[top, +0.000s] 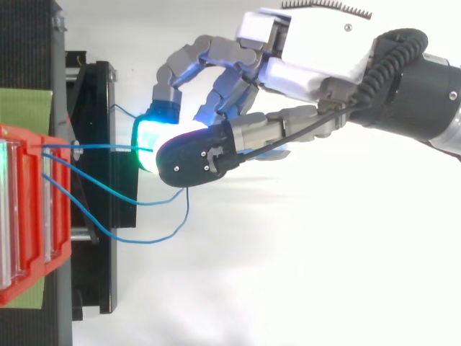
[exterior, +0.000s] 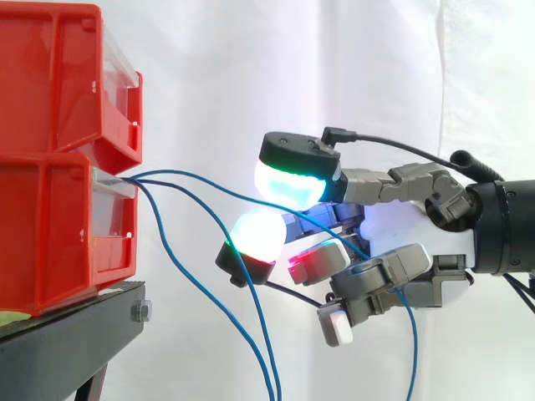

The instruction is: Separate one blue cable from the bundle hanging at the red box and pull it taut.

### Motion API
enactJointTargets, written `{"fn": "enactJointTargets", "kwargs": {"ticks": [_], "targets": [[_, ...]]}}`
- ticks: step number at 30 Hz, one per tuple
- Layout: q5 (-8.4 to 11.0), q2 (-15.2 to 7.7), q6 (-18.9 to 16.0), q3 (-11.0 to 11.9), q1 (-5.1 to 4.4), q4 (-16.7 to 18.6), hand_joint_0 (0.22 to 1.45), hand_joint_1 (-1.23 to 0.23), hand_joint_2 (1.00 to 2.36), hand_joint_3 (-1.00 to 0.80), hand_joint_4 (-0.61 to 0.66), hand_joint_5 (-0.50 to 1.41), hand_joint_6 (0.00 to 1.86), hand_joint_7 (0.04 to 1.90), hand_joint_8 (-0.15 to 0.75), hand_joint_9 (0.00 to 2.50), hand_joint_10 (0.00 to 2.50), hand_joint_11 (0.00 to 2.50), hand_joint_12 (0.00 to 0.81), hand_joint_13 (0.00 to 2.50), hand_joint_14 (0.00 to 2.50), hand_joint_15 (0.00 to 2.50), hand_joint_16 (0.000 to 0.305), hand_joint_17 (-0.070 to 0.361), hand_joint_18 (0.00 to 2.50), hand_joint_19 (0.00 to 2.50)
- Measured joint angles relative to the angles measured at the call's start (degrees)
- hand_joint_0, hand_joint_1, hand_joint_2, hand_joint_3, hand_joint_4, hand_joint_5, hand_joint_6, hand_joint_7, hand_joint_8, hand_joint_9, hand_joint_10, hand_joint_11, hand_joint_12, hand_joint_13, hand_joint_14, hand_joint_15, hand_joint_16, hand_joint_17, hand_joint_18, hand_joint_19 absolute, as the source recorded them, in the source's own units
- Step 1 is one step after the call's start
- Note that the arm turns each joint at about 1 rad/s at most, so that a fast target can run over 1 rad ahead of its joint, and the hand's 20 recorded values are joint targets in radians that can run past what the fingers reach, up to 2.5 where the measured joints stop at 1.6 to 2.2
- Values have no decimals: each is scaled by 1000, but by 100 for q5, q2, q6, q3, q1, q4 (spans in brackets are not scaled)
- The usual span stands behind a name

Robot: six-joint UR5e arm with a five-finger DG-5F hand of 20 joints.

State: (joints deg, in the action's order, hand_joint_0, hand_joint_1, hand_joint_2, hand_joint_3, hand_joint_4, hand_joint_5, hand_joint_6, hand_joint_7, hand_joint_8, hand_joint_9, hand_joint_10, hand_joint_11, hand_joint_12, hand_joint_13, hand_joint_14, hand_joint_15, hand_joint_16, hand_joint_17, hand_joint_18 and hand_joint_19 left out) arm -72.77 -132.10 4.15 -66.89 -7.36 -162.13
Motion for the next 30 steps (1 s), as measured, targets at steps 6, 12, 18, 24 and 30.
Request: {"fn": "enactJointTargets", "kwargs": {"ticks": [6, 12, 18, 24, 30], "targets": [[-3, 0, -28, 0, -28, -17, 649, -666, 1018, -87, 204, -218, 906, 807, 400, 1047, 348, 1169, 370, 1290, 938, 1180, 55, 123, 1052, 815], [19, 0, -36, 0, -69, -6, 627, -674, 1008, -399, 207, -211, 925, 832, 391, 1071, 324, 1201, 355, 1283, 899, 1211, 52, 117, 1040, 817], [33, 0, -37, 0, -88, -17, 625, -667, 1000, -500, 204, -195, 952, 860, 388, 1094, 427, 1214, 349, 1285, 883, 1226, 51, 114, 1045, 835], [36, 0, -40, 0, -90, -20, 685, -709, 1012, -353, 159, -194, 957, 899, 379, 1063, 455, 1188, 347, 1283, 870, 1257, 50, 112, 1041, 836], [41, 0, -67, 0, -89, -27, 698, -781, 1022, 41, 94, -222, 982, 959, 375, 1018, 511, 1148, 357, 1253, 974, 1208, 51, 114, 1019, 858]]}}
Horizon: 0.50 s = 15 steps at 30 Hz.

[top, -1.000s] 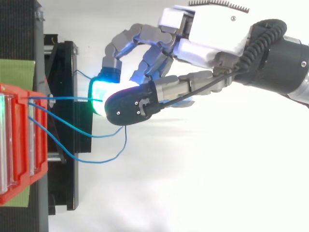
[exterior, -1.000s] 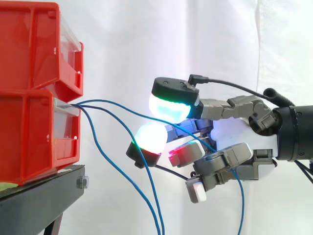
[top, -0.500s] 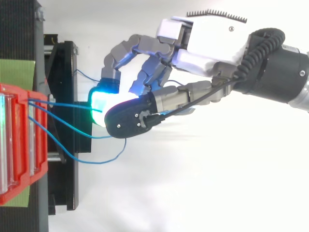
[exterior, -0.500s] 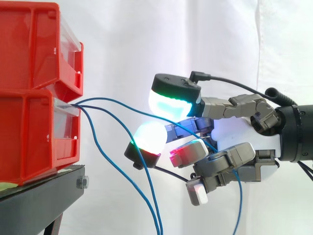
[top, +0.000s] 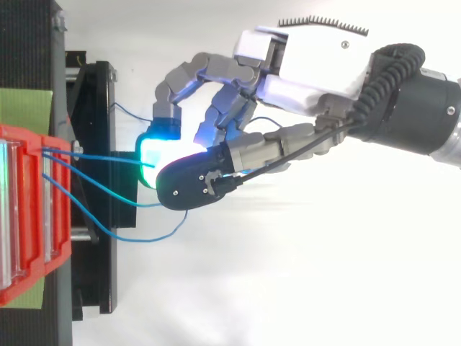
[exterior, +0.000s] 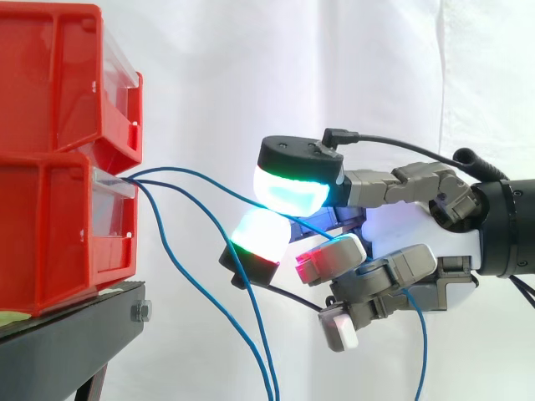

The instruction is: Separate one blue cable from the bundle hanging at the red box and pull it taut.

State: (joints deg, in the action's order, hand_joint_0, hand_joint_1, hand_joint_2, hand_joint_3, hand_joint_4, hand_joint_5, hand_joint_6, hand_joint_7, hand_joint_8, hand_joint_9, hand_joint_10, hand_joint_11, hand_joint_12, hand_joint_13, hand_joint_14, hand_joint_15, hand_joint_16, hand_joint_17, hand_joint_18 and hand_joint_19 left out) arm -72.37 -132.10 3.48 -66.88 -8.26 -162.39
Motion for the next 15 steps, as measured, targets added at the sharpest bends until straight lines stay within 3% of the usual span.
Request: {"fn": "enactJointTargets", "kwargs": {"ticks": [6, 7, 10, 15], "targets": [[-3, 0, -5, 0, 0, -3, 701, -788, 1022, -72, 128, -222, 974, 900, 365, 1017, 483, 1171, 351, 1250, 954, 1227, 49, 111, 1017, 870], [-4, 0, -5, 0, 0, -3, 687, -786, 1021, -181, 129, -221, 974, 862, 377, 1022, 473, 1167, 353, 1257, 926, 1237, 50, 112, 1024, 859], [-5, 0, -5, 0, 0, -3, 669, -736, 1010, -374, 142, -198, 952, 905, 379, 1051, 437, 1184, 360, 1262, 912, 1229, 50, 113, 1025, 847], [-6, 0, -5, 0, 0, -3, 662, -709, 1004, -451, 144, -180, 940, 953, 380, 1075, 385, 1214, 356, 1257, 901, 1265, 49, 111, 1026, 842]]}}
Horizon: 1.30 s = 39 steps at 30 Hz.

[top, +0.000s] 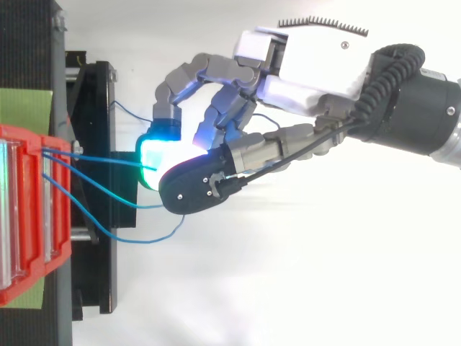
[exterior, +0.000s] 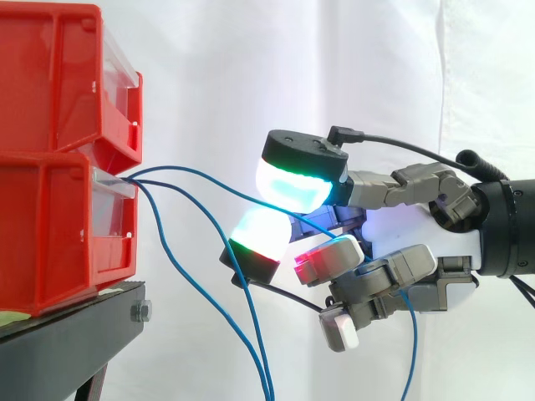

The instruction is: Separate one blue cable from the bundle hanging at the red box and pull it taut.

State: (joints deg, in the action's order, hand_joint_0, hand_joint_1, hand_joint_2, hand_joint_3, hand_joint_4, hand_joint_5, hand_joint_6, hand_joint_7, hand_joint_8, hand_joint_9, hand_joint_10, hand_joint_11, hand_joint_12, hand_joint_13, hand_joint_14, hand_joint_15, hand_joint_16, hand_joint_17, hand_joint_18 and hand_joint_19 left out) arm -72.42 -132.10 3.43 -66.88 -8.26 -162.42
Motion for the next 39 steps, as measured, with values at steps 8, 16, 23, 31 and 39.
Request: {"fn": "enactJointTargets", "kwargs": {"ticks": [8, 16, 23, 31, 39], "targets": [[0, 0, 0, 0, 0, 0, 754, -821, 1019, -231, 4, -188, 963, 1162, 369, 1084, 388, 1210, 348, 1244, 952, 1231, 47, 106, 1014, 893], [0, 0, 0, 0, -1, 2, 749, -824, 1024, -111, -147, -169, 970, 1246, 358, 1110, 337, 1238, 346, 1237, 968, 1230, 45, 102, 993, 905], [0, 0, -57, 0, -1, 21, 732, -821, 1022, -61, -144, -154, 960, 1296, 358, 1141, 286, 1274, 342, 1226, 962, 1247, 45, 101, 991, 900], [-7, 0, -226, 0, -6, 38, 743, -827, 1019, -28, -151, -149, 958, 1356, 359, 1159, 273, 1279, 350, 1213, 1003, 1229, 45, 101, 987, 906], [-2, 0, -295, -25, -41, 33, 651, -713, 1003, -456, 71, -161, 950, 1016, 361, 1162, 272, 1294, 357, 1233, 916, 1284, 47, 105, 1015, 874]]}}
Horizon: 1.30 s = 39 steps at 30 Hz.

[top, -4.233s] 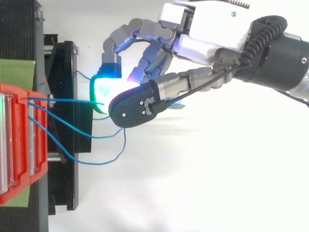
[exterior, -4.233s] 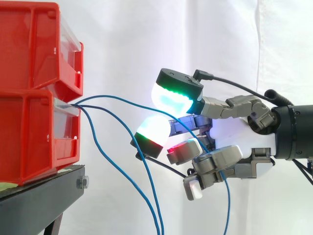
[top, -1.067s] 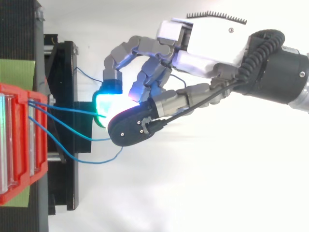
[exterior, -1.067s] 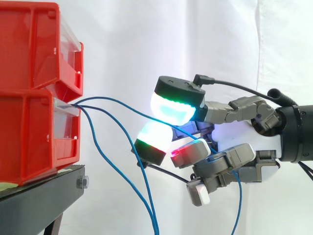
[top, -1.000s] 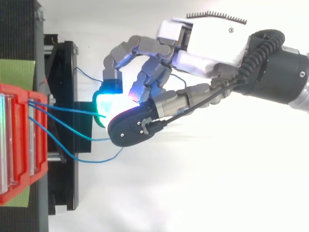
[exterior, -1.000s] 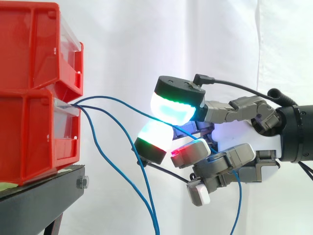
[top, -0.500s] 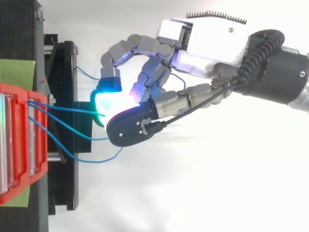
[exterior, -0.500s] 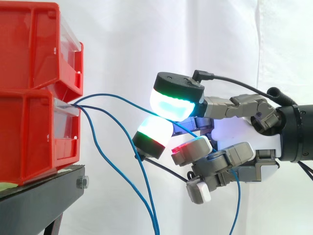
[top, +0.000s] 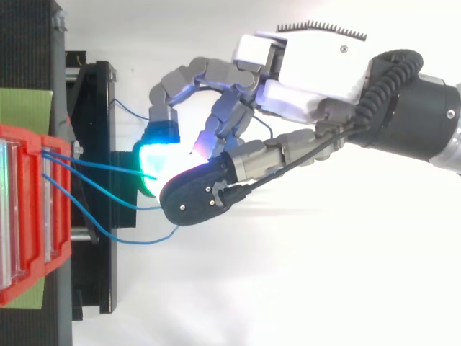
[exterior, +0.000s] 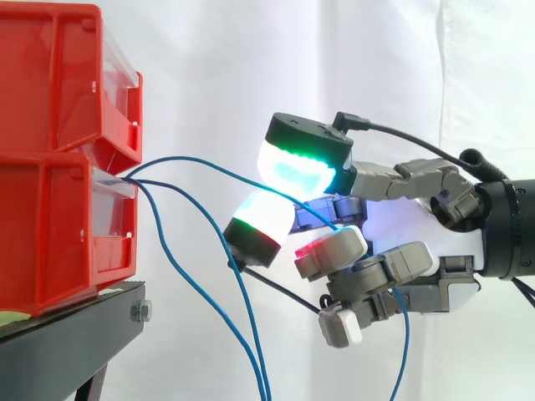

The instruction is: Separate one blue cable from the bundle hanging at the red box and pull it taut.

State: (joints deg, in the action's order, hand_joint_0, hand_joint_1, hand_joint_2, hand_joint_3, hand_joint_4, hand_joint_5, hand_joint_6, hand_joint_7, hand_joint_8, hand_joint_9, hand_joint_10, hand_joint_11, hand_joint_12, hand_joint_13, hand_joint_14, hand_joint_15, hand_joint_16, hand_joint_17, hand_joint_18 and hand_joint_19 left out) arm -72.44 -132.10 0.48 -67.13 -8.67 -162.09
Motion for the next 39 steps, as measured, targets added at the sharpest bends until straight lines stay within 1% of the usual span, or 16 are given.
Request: {"fn": "enactJointTargets", "kwargs": {"ticks": [4, 9, 15, 23, 25, 31, 35, 37, 38, 39], "targets": [[6, 0, 4, -35, -18, -12, 641, -688, 1000, -500, 105, -161, 941, 1020, 366, 1165, 281, 1288, 356, 1234, 923, 1272, 47, 105, 1016, 874], [-1, 0, 12, -37, -22, -59, 618, -688, 1000, -500, 117, -162, 938, 1025, 366, 1165, 292, 1289, 356, 1232, 925, 1284, 47, 107, 1018, 863], [-6, 0, 20, -40, -23, -105, 594, -706, 1000, -500, 132, -163, 936, 1034, 369, 1166, 305, 1277, 361, 1233, 913, 1283, 48, 108, 1023, 861], [-5, 0, 51, -40, -23, -120, 533, -716, 1000, -500, 140, -162, 937, 1017, 381, 1153, 363, 1245, 381, 1239, 967, 1242, 51, 114, 1038, 851], [-3, -2, 60, -40, -25, -120, 514, -723, 1000, -500, 145, -162, 937, 1003, 396, 1152, 391, 1212, 389, 1241, 991, 1219, 52, 117, 1048, 847], [2, -2, 66, -40, -29, -121, 503, -745, 1000, -500, 148, -163, 937, 991, 398, 1147, 409, 1202, 390, 1235, 1004, 1209, 53, 119, 1050, 842], [4, -1, 66, -40, -34, -121, 534, -793, 1000, -500, 162, -172, 938, 990, 384, 1144, 358, 1241, 376, 1233, 972, 1227, 51, 115, 1032, 845], [4, -1, 67, -40, -35, -120, 614, -806, 1000, -500, 167, -184, 945, 962, 363, 1127, 327, 1278, 359, 1229, 924, 1271, 48, 108, 1010, 866], [4, -1, 66, -40, -36, -121, 625, -799, 1000, -500, 163, -184, 945, 962, 363, 1125, 327, 1266, 358, 1230, 923, 1268, 48, 108, 1010, 865], [6, -1, 67, -39, -37, -121, 647, -797, 1003, -462, 163, -188, 948, 954, 359, 1121, 332, 1271, 358, 1230, 924, 1270, 48, 108, 1011, 863]]}}
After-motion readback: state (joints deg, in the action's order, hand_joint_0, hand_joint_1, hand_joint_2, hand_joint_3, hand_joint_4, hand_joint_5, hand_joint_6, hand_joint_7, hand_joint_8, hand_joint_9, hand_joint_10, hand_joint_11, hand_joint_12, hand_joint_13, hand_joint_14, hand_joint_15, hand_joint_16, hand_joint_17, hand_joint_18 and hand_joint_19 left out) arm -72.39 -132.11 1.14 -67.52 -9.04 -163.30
